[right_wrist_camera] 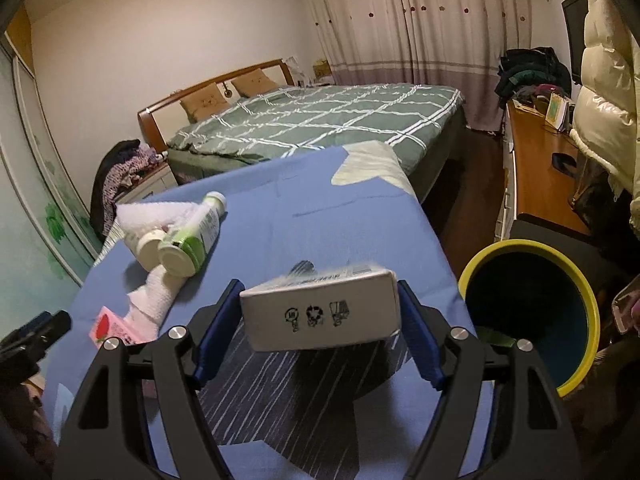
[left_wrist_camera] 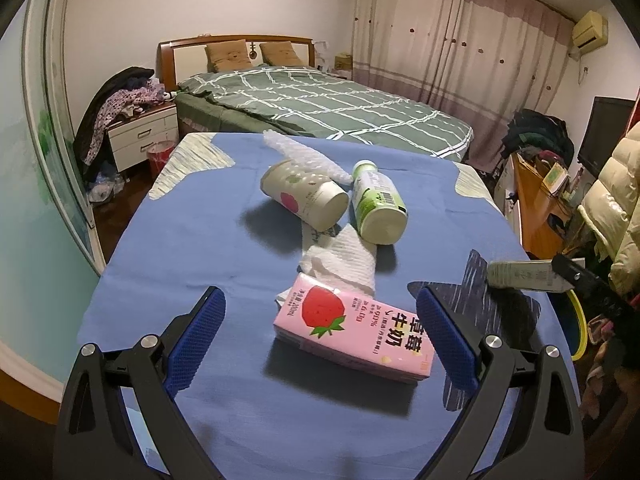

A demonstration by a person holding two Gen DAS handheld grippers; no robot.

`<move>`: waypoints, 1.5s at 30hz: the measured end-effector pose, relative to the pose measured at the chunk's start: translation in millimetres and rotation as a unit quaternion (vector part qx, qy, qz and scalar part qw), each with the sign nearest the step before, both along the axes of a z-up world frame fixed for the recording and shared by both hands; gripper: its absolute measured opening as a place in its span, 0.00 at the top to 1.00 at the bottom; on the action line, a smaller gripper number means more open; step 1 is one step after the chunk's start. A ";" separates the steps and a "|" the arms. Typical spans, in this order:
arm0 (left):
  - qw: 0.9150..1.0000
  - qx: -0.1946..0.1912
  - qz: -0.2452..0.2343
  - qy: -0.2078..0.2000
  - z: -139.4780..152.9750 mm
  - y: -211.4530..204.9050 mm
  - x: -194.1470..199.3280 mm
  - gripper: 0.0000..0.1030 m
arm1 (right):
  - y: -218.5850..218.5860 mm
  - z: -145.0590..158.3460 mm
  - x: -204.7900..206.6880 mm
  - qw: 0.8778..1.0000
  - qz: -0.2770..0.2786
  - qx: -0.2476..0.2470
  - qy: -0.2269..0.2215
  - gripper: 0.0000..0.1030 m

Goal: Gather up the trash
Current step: 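Carry the white box into the yellow bin and open the right gripper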

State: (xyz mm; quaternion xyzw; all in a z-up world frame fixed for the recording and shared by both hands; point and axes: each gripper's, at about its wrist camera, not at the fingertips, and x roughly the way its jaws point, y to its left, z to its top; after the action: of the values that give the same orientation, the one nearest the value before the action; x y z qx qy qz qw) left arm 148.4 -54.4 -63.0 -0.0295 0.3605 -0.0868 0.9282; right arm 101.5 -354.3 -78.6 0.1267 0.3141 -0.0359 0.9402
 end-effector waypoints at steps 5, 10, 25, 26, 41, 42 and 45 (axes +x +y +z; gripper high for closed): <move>1.000 0.000 -0.001 -0.001 1.0 -1.5 -1.1 0.08 | -5.6 6.2 -4.8 1.000 -0.005 0.002 -0.009 0.31; 1.000 0.001 -0.002 0.000 1.0 -2.1 -1.1 0.08 | -13.7 11.1 -9.4 1.000 -0.014 0.005 -0.017 0.31; 1.000 0.008 -0.013 0.004 0.0 -13.9 -3.2 0.08 | -106.4 1.7 -24.5 0.983 -0.179 -0.009 -0.024 0.31; 1.000 0.009 -0.014 0.004 -0.2 -14.5 -3.5 0.08 | -114.4 -1.9 -25.2 0.981 -0.193 -0.010 -0.021 0.31; 0.999 0.019 -0.026 0.018 -9.8 -31.9 -1.5 0.08 | -144.4 -41.2 -16.5 0.968 -0.249 0.005 0.011 0.20; 0.999 0.019 -0.027 0.020 -11.5 -33.3 -1.7 0.08 | -138.7 -43.0 -14.6 0.971 -0.241 0.005 0.010 0.20; 0.999 0.021 -0.036 0.028 -18.7 -40.0 -5.3 0.08 | -124.0 -47.6 -8.2 0.975 -0.222 0.004 0.013 0.20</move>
State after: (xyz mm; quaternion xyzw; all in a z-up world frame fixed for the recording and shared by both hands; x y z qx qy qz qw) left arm 143.1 -94.3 -81.7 0.0009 0.3886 -0.1113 0.9147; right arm 93.4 -478.3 -126.3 0.1966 0.2905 -0.2445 0.9040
